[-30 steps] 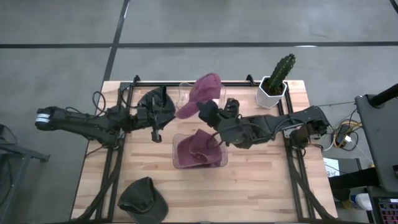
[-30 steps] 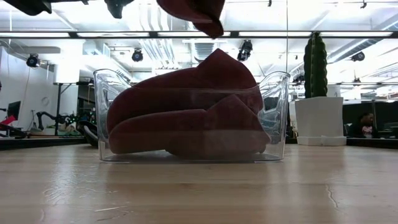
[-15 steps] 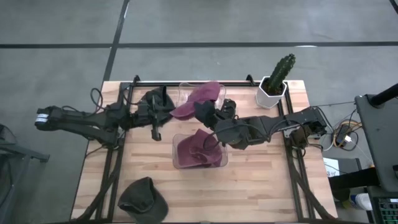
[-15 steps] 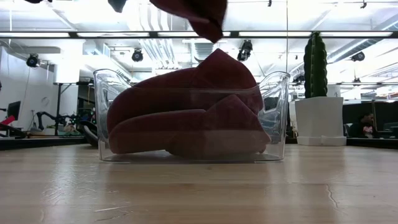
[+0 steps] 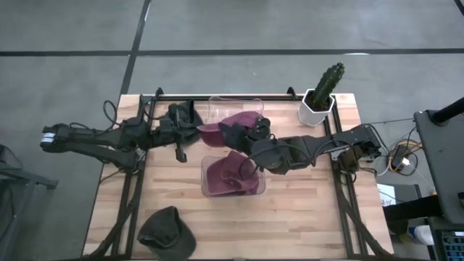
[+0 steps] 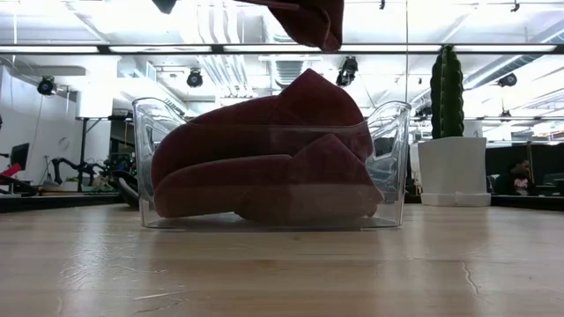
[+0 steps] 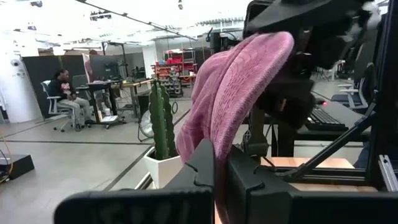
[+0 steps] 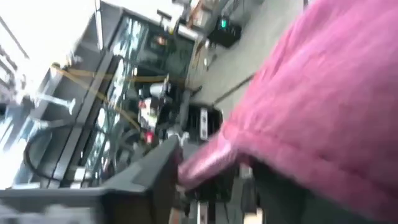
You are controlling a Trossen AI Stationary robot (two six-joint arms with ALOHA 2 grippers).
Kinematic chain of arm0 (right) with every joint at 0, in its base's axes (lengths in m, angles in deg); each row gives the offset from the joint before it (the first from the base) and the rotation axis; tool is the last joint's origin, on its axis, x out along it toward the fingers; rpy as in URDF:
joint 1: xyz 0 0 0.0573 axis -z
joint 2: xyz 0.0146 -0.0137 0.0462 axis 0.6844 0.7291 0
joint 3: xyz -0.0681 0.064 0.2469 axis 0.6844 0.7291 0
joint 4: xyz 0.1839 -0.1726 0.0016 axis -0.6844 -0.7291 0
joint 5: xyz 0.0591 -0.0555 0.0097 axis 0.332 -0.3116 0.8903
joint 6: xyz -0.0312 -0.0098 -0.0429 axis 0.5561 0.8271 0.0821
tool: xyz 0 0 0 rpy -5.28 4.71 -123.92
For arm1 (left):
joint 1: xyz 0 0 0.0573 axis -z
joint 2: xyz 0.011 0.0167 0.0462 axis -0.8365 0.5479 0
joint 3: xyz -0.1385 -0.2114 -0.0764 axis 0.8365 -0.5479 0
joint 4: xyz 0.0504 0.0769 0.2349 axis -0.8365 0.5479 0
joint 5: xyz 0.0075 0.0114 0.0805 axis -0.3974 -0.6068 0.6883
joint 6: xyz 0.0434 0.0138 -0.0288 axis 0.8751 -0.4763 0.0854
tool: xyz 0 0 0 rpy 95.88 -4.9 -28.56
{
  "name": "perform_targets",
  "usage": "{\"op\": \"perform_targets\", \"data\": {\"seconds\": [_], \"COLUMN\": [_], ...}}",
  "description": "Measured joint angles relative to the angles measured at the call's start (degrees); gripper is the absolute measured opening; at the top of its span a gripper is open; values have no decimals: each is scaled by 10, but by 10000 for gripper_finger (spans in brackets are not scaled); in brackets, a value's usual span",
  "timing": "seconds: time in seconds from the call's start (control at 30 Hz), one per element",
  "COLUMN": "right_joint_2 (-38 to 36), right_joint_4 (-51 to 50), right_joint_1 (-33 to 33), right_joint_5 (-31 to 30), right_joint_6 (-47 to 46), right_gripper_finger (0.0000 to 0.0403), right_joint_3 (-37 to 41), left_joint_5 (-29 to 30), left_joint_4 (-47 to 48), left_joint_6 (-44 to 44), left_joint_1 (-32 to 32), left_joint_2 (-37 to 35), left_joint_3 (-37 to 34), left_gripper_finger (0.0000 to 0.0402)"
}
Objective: Pick & Place hat
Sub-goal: Put the red cap into the bottom transparent bin
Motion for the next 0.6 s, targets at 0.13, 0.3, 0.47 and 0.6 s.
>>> {"op": "perform_targets", "data": {"seconds": [0.13, 0.3, 0.47, 0.6], "right_joint_2": [0, 0, -1, -4], "right_joint_4": [2, 2, 24, 48], "right_joint_1": [-1, -2, -4, -4], "right_joint_5": [69, 172, 293, 405], "right_joint_6": [5, 44, 82, 155], "right_gripper_finger": [257, 289, 295, 289], "right_joint_3": [0, 0, 0, 0], "left_joint_5": [5, 6, 9, 13], "left_joint_4": [6, 21, 40, 78], "left_joint_6": [-23, -98, -213, -299], "left_joint_1": [-4, -6, -13, -22], "left_joint_2": [-1, -11, -20, -25], "left_joint_3": [0, 4, 5, 5], "left_gripper_finger": [6, 6, 6, 6]}}
